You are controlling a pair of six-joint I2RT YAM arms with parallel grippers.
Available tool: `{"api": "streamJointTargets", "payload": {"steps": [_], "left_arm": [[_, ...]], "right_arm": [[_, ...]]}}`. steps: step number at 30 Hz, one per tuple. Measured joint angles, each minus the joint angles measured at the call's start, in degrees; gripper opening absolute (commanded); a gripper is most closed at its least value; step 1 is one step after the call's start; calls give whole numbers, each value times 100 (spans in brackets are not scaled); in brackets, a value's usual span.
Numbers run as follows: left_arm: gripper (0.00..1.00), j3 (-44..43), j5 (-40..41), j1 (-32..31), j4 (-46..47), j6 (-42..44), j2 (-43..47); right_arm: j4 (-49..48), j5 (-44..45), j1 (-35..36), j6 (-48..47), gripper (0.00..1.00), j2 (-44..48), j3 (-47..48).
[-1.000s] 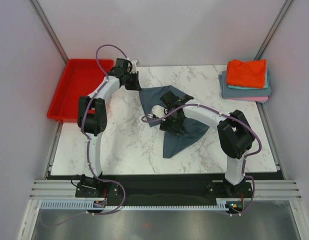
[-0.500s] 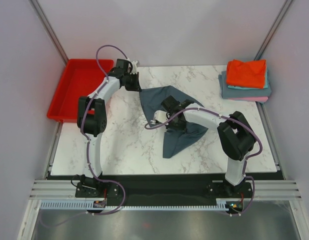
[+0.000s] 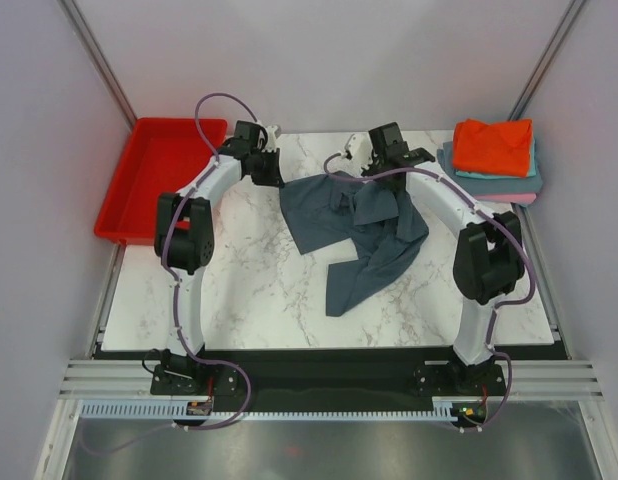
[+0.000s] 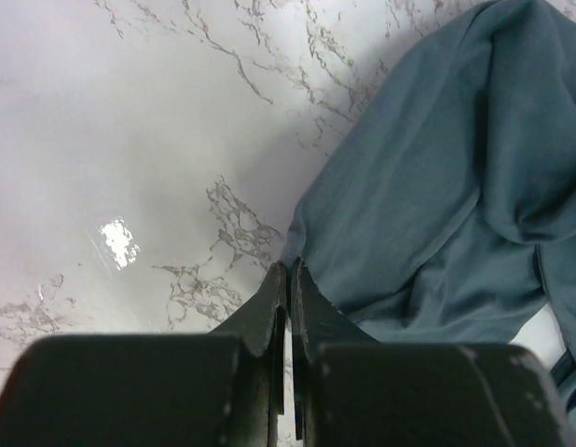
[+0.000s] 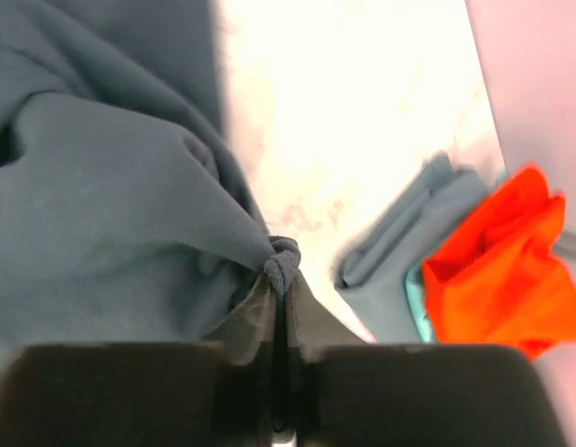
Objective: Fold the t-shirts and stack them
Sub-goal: Flatten the tshirt out
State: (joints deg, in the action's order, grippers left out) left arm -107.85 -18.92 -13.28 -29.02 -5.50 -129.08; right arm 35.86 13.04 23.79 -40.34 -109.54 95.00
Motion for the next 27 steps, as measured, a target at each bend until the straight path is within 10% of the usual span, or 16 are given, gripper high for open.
{"api": "streamJointTargets", "payload": {"steps": [2,5,17,27], "left_arm": [[2,50,22,-2,-9,0,33],[2,70,48,-7,-26,2,72],[2,125,81,-11,-46,2,284],[2,330,90,-94,-70,9,378]], "right_arm": [[-125,229,-258,46,50,-192,87],[-181,426,-492,103,62,-468,92],[380,-1709,-374,1390,59,1246,-326],[634,-4789,-2332,3187,57,662,-1311]]}}
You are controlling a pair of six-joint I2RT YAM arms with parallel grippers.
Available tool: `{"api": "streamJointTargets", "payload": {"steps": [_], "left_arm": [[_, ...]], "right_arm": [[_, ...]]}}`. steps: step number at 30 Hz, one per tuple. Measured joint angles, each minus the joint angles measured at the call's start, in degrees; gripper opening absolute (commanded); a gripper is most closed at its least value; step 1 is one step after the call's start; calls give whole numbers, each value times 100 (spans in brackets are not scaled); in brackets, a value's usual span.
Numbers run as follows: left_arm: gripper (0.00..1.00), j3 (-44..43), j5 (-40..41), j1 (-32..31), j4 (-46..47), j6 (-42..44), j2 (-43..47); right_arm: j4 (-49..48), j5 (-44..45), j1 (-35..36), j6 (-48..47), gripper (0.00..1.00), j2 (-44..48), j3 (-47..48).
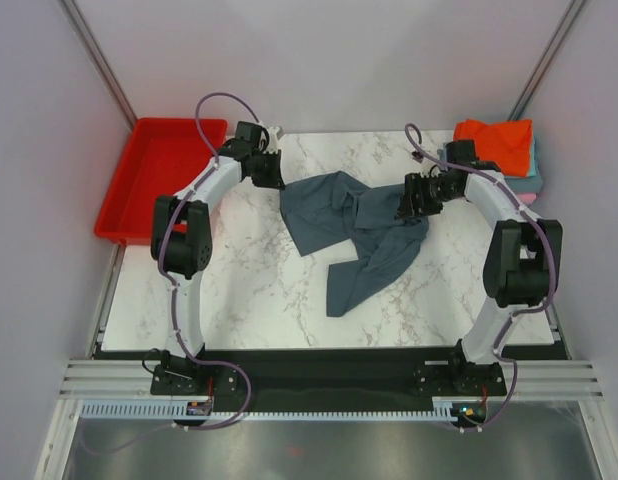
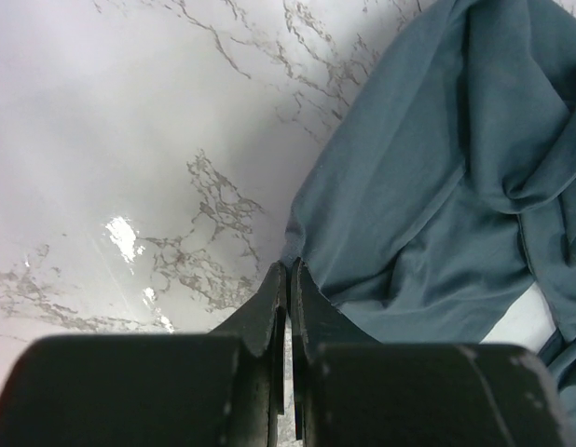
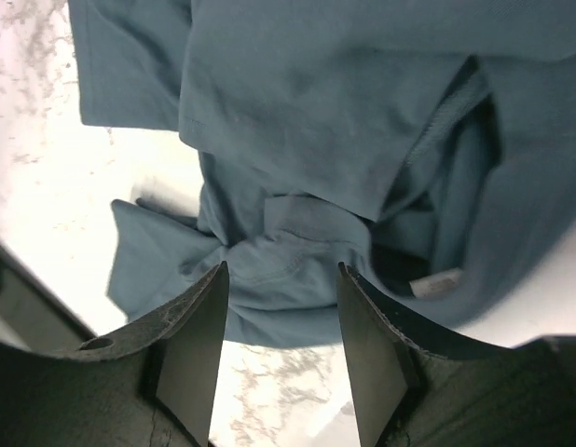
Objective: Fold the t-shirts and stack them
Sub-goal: Flatten the tshirt out
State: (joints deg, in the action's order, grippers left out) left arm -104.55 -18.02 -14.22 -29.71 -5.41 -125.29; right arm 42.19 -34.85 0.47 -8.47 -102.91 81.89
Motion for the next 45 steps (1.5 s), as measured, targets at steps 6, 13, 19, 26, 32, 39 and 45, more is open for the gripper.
{"api": "streamJointTargets", "payload": {"steps": [6,13,19,26,32,39,45], "left_arm": [[2,42,138,-203,-22,105,0],[2,92,214,-304,-35,199,7],[2,92,278,-289,-37,208,7],[2,92,280,-289,-37,208,7],[2,92,286,-289,-37,205,7],[2,92,297,-289,-39,208,7],[2,92,306,-291,-37,208,7]], "right_arm": [[162,-686,-37,267,57,-960,197],[214,-931,-260,297,57,-1268,732],[293,-922,-426,221,57,-1268,968],[437,-879,-444,63,57,-1397,975],[579,-828,-446,-96,56,-1569,975],[660,-815,-444,-208,56,-1738,975],[708,-820,-444,-275,56,-1851,975]]}}
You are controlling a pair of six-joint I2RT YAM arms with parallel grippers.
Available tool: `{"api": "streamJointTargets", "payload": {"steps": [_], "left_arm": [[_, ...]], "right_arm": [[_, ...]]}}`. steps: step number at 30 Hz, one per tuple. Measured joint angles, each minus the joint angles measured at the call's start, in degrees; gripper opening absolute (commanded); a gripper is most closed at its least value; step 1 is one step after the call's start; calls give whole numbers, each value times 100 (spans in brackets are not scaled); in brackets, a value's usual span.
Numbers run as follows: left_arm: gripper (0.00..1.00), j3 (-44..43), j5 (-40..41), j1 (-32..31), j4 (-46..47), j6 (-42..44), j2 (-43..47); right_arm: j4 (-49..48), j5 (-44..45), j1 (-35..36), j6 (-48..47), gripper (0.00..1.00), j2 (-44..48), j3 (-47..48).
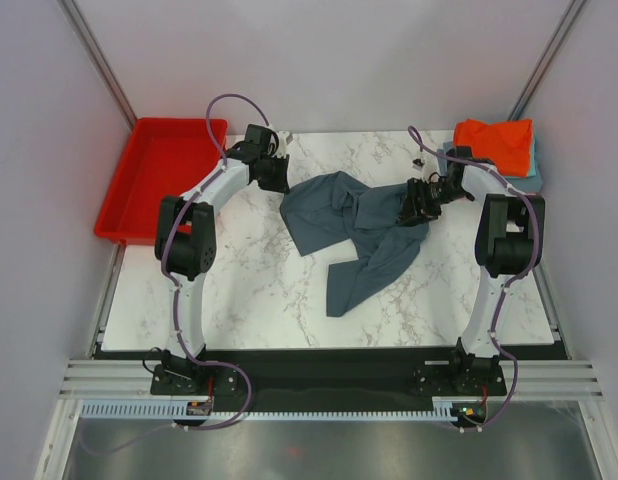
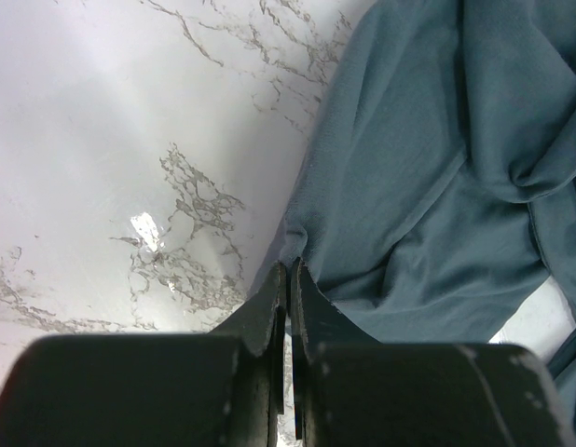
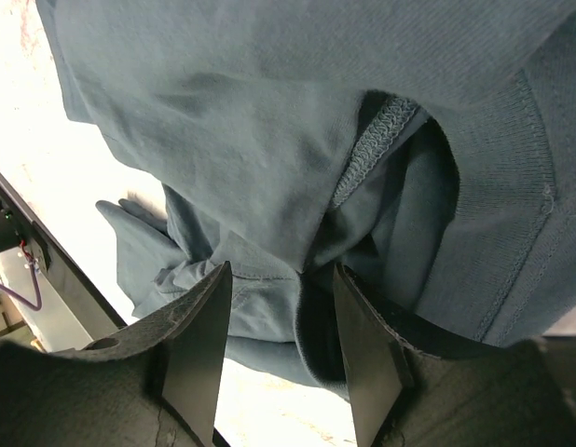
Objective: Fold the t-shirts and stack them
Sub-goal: Flatten the tshirt out
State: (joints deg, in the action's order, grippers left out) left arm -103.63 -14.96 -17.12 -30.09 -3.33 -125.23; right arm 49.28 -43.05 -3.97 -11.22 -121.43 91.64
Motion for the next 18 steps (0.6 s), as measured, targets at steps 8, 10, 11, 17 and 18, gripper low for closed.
{"api": "streamJointTargets", "payload": {"steps": [8,10,11,17,18], "left_arm": [[2,0,66,0,0,2,0],[2,0,105,-2,0,2,0],[2,0,122,-4,-2,2,0],[2,0,142,-33,-2,4,0],[2,0,142,-39,0,7,0]], "right_arm": [[66,-74,0,-68,55,-42,2],[74,-111,0,-85,55,-44,4],[76,-127,0,-94,55,-48,11],[94,-245,0,-101,54,-92,144],[92,-262,0,-101,54,-105,166]]}}
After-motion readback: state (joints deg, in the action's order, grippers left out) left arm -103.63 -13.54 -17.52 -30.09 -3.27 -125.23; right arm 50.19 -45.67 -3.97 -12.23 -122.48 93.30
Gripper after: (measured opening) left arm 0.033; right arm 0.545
